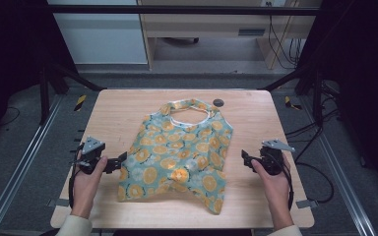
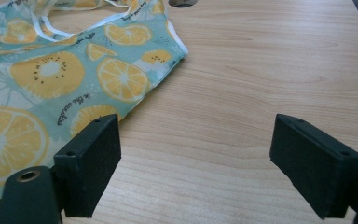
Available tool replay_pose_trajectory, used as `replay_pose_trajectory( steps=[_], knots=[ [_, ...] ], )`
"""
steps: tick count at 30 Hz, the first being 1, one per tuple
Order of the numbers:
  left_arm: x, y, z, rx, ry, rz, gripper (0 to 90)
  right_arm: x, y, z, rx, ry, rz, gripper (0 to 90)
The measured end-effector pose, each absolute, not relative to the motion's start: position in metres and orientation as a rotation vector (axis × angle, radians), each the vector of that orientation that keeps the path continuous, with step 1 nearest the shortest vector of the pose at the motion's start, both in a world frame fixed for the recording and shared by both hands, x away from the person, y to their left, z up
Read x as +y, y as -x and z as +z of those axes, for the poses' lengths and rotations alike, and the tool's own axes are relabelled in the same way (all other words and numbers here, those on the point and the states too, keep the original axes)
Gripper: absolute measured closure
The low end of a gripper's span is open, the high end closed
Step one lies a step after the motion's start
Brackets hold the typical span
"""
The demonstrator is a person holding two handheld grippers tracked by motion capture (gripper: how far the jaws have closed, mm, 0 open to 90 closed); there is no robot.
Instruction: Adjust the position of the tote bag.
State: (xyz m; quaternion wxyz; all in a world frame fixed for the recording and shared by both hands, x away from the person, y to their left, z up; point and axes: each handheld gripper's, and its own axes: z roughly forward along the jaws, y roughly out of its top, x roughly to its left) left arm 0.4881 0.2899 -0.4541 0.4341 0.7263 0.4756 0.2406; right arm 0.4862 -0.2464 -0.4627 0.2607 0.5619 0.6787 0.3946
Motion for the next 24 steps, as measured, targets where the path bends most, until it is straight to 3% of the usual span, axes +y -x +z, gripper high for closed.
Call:
replay_pose_trajectory(
  steps=[10, 24],
  knots=[
    [0.283, -0.493, -0.438, 1.176, -1.79, 0.561, 4.8, -0.238, -0.491, -0.456, 1.922, -1.455, 1.112, 30.0],
    [0.242, -0.571, -0.408, 1.161, -1.989, 0.556, 10.0, -0.213, -0.555, -0.434, 2.053, -1.369, 1.103, 53.9]
  ],
)
